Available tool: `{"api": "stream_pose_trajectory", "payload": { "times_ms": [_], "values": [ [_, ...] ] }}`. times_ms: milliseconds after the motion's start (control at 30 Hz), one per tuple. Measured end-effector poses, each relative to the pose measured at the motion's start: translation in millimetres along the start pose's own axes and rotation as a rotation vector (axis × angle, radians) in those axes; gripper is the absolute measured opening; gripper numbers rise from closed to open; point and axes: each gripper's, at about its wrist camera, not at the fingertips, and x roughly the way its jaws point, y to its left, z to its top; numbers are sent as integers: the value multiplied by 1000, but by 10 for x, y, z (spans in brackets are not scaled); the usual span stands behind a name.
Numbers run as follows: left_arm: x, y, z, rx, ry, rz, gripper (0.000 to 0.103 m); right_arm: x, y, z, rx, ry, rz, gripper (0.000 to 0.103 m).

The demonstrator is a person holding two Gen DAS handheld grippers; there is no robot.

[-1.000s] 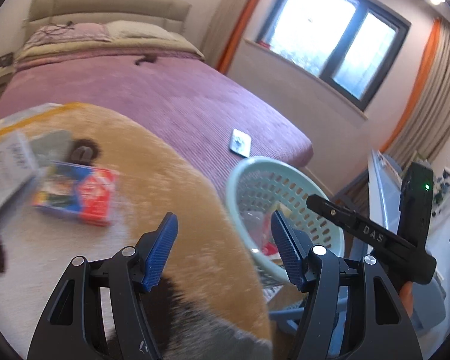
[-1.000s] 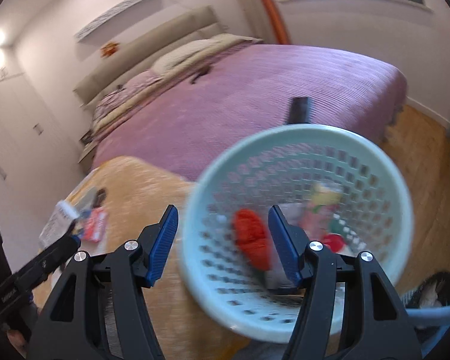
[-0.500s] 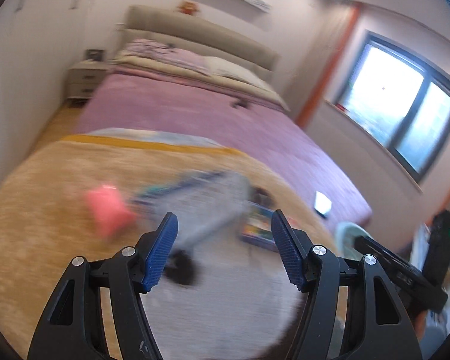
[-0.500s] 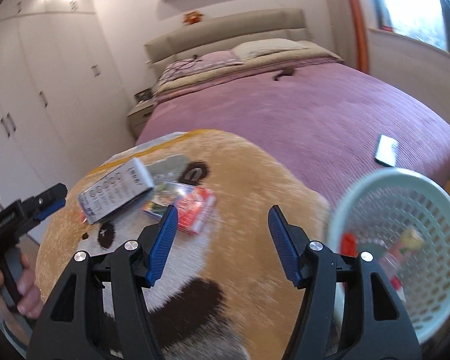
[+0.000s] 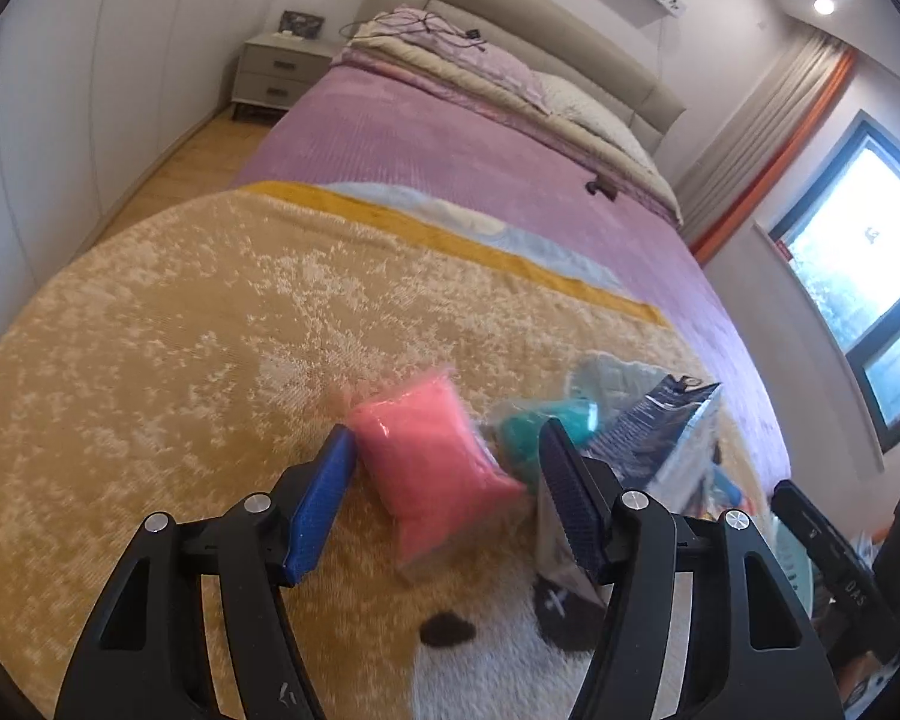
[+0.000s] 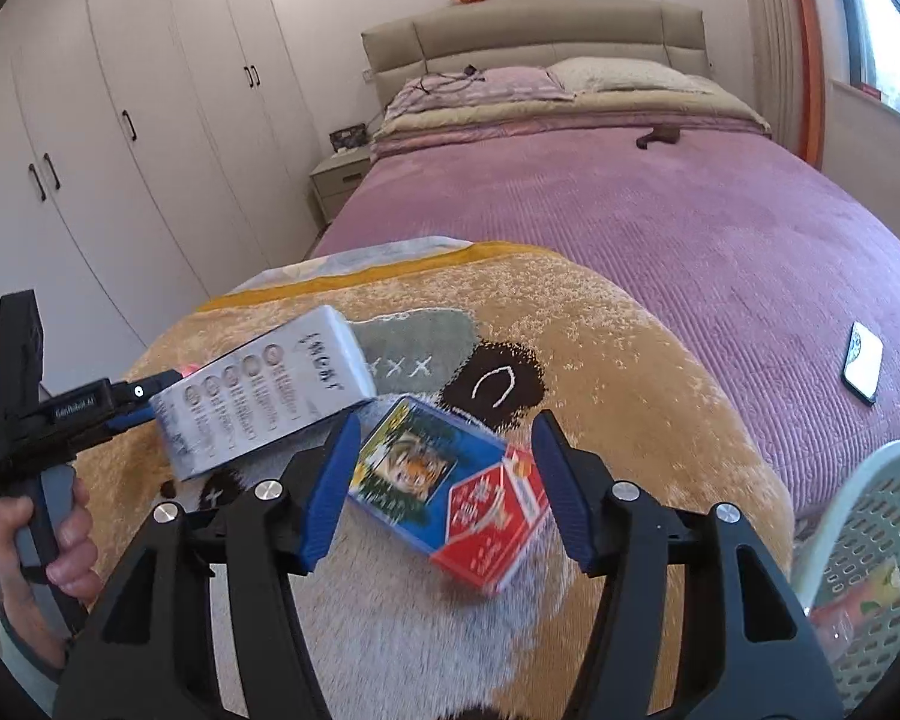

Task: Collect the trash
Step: 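Grasp the pink bag with the left gripper while the right grasps the tiger-print box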

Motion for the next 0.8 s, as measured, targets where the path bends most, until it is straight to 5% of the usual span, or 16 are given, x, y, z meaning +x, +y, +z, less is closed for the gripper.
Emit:
{"api": "stream_pose_trajectory", "payload": {
  "times_ms": [267, 533, 800],
  "values": [
    [46, -78, -135, 100, -17, 38, 41, 290, -149, 3, 60, 71, 42, 58],
    [-40, -146, -292, 160, -3, -55, 40, 167, -1, -140, -3, 116, 88, 59],
    [-73, -431, -500, 326, 49, -188, 40, -156, 184, -499, -80, 159, 176, 77]
  ]
}}
